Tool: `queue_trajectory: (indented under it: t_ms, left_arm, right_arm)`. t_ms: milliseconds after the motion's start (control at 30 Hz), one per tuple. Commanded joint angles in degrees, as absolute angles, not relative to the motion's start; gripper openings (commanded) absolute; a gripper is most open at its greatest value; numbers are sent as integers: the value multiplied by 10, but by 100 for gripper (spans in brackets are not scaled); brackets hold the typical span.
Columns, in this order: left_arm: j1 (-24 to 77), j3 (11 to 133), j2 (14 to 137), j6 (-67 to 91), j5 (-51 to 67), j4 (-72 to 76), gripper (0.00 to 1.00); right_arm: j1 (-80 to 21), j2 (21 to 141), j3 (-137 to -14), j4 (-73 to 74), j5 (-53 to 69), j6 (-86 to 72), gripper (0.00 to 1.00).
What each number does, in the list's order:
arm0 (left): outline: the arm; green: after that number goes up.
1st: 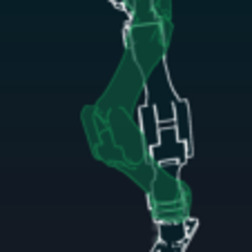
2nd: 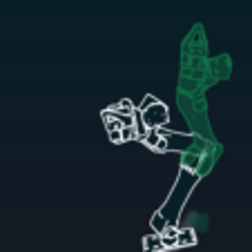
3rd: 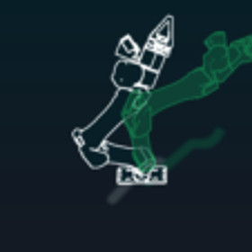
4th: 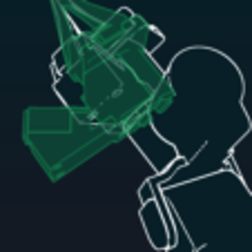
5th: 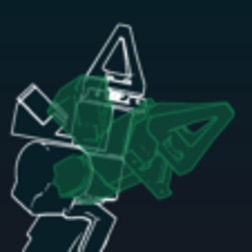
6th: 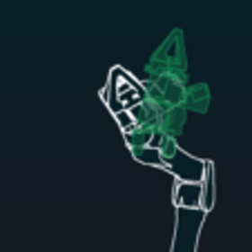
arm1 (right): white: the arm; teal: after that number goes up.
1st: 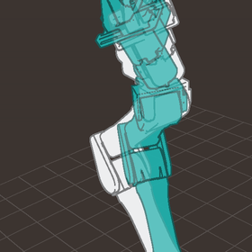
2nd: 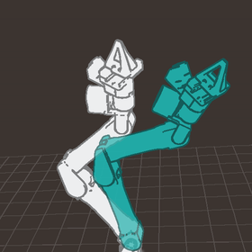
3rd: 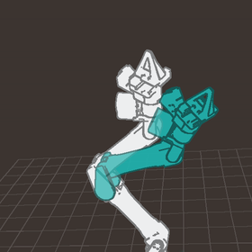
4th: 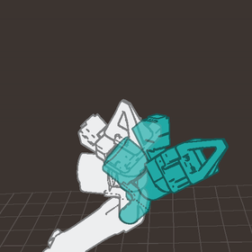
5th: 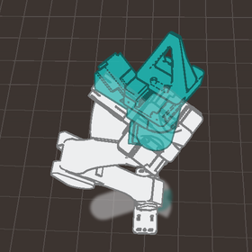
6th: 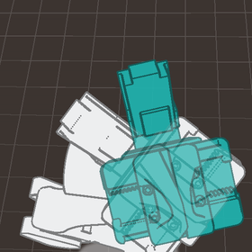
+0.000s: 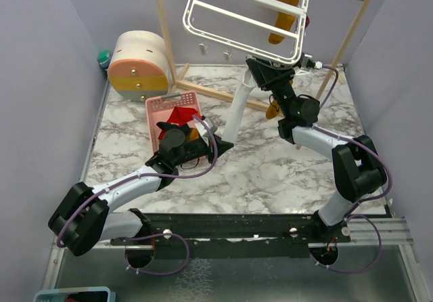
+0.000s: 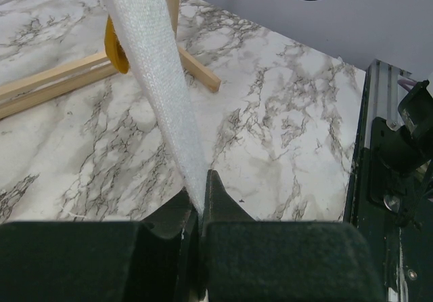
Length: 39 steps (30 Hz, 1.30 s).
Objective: Remove the socks clipped to the hanger
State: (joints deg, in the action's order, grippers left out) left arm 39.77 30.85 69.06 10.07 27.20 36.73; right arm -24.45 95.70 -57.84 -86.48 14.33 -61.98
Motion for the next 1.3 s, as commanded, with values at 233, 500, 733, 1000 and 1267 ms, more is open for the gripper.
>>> queue_trajectory:
  t_ms: [233,500,733,1000,1267]
  left_arm:
    - [402,309,679,108,280,345,0]
    - [402,310,675,113,279,345,0]
    - [401,308,671,113,278,343,0]
    - [402,311,674,113,280,341,0]
    - [402,313,677,113,283,338,0]
  right_arm:
    - [-249,962,-592,-945,135,-626,1]
    - [-249,975,-611,-935,155,-650,14]
    - [-250,988,-607,-962,145,-661,39]
    - [-253,981,-567,-979,116,-665,53]
    - [-255,963,-547,-968,107,-655,65]
